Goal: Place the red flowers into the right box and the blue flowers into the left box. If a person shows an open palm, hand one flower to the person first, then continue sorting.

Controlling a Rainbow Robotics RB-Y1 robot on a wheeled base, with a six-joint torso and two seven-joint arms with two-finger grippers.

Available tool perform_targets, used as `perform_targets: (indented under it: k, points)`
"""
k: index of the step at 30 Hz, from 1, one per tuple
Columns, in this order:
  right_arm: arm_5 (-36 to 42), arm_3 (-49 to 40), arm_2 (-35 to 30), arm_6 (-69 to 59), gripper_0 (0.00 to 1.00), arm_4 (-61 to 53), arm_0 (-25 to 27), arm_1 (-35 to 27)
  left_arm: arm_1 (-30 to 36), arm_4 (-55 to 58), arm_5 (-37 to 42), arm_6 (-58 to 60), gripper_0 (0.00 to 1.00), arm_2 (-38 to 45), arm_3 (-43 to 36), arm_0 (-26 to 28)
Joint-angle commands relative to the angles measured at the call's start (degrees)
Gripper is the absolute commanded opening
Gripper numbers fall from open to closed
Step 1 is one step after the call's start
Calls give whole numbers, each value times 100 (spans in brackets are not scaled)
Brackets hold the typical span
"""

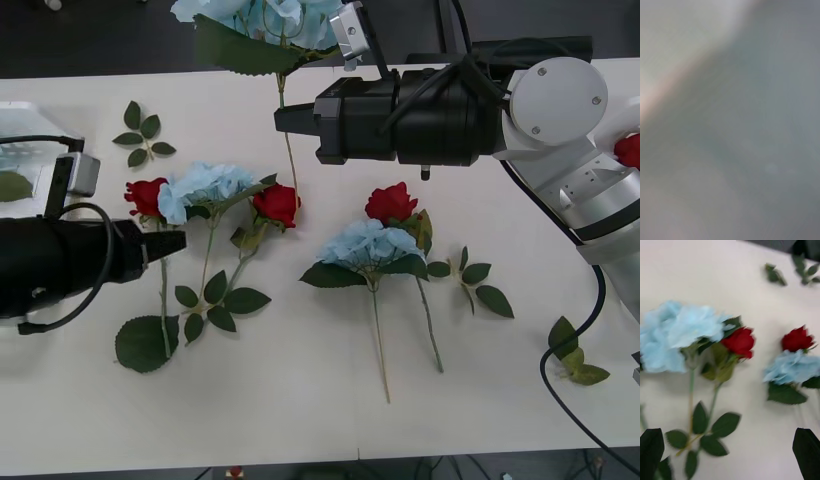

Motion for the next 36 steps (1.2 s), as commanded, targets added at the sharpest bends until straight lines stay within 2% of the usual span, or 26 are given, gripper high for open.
perform_targets:
  k: [1, 5, 11, 18, 27, 28, 30, 31, 32, 33, 35, 36]
  points:
    - [-40, -218, 52, -233, 0, -71, -284, 111, -497, 322, -661, -330, 100, -464, -199, -401]
    - [-48, -218, 78, -277, 0, -71, -284, 111, -708, 58, -1092, -383, 100, -930, -190, -744]
    - [-40, -209, 96, -330, 0, -80, -284, 102, -919, -100, -1092, -357, 100, -1404, -119, -1263]
    - [-40, -218, 113, -383, 0, -150, -284, 111, -1438, -495, -1100, -471, 100, -1765, 461, -1799]
    - [-40, -218, 113, -400, 0, -168, -284, 93, -1640, -943, -1399, -488, 100, -2072, 865, -2001]
    - [-40, -218, 113, -400, 0, -168, -284, 93, -1640, -952, -1399, -497, 97, -2072, 865, -2010]
    - [-40, -209, 113, -409, 0, -177, -284, 93, -1631, -970, -1390, -515, 83, -2090, 856, -2001]
    - [-40, -218, 113, -409, 0, -185, -284, 93, -1631, -970, -1399, -515, 71, -2099, 865, -2001]
    - [-40, -218, 113, -409, 0, -185, -284, 84, -1631, -987, -1399, -515, 50, -2107, 856, -2001]
    - [-40, -218, 113, -418, 0, -194, -284, 93, -1631, -987, -1399, -524, 24, -2107, 865, -2001]
    - [-40, -218, 113, -418, 0, -203, -284, 84, -1631, -987, -1399, -506, 1, -2107, 865, -2010]
    - [-40, -218, 113, -418, 0, -203, -284, 93, -1640, -987, -1399, -506, 0, -2107, 865, -2019]
